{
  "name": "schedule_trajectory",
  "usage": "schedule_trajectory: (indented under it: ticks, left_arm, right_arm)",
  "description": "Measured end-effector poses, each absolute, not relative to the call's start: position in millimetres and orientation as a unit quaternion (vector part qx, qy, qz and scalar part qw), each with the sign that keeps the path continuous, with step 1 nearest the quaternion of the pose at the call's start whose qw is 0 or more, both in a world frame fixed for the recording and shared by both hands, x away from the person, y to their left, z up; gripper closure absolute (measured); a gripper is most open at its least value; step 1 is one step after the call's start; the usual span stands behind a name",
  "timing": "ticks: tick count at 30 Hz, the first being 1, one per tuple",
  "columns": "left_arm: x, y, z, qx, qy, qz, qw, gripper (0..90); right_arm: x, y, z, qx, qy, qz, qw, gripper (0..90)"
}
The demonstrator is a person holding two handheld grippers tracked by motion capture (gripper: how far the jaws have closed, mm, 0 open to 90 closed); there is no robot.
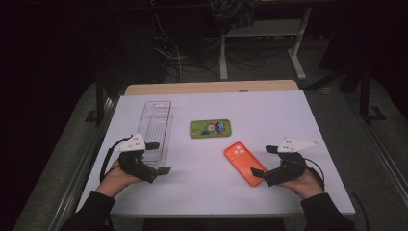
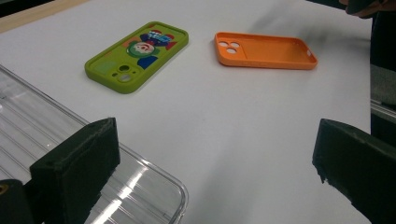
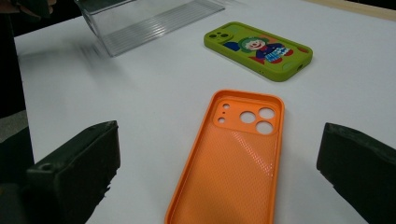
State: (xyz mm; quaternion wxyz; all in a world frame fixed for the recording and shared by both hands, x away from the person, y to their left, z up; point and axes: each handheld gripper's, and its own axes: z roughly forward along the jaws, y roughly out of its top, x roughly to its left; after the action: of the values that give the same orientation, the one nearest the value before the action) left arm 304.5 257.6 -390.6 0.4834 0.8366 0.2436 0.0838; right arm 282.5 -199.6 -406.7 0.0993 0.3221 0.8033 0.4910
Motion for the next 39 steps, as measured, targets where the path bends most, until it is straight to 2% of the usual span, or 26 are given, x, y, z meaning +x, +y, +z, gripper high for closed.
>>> schedule_trajectory:
  ticks: [39]
  left_arm:
    - [304.9, 256.8, -389.5, 0.835, 0.246, 0.081, 0.485, 0.6]
  right_arm:
    - [279.0, -203.3, -400.2, 0.334, 0.799, 0.486, 0.115, 0.0]
